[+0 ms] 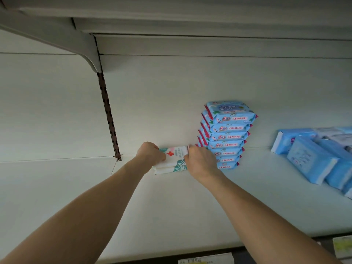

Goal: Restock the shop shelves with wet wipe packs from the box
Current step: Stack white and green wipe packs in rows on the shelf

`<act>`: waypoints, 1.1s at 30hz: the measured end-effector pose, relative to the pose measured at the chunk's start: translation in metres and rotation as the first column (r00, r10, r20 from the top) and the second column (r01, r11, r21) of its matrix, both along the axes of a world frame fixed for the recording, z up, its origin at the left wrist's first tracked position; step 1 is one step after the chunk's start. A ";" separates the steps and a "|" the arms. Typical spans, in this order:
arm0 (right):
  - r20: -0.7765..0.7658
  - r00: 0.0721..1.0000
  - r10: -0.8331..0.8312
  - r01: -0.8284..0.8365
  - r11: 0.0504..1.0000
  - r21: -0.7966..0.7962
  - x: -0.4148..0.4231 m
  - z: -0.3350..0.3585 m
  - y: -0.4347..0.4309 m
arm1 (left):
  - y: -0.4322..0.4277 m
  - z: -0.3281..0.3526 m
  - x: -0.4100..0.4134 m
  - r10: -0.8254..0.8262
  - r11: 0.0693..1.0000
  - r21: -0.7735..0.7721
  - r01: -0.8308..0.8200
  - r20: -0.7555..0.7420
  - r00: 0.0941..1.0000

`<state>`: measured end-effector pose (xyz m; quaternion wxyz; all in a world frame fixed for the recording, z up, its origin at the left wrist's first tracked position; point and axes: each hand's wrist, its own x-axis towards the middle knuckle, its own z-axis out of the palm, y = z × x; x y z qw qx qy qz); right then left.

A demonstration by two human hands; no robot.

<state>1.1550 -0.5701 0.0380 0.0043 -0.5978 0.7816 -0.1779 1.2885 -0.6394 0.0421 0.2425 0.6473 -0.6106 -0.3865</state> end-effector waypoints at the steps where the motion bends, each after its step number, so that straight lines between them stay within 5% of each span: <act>1: -0.015 1.000 0.026 -0.026 1.000 -0.004 0.001 -0.001 0.002 | 0.001 0.003 0.002 -0.035 0.999 0.024 0.034 0.051 0.998; 6: -0.085 0.980 0.179 -0.170 0.980 0.106 -0.001 -0.009 0.005 | 0.006 0.013 0.015 -0.258 0.941 0.226 0.253 -0.010 0.966; 12: -0.092 0.973 0.213 -0.199 0.970 0.139 -0.004 -0.007 0.008 | 0.006 0.004 0.015 -0.453 0.890 0.048 0.454 0.219 0.864; 20: -0.114 0.968 0.222 -0.212 0.973 0.095 -0.002 -0.006 0.003 | 0.006 -0.003 0.010 -0.426 0.869 -0.006 0.495 0.499 0.754; 33: -0.197 0.940 0.279 -0.276 0.960 0.043 0.002 -0.008 0.006 | 0.011 -0.008 0.014 -0.311 0.875 -0.105 0.473 0.626 0.715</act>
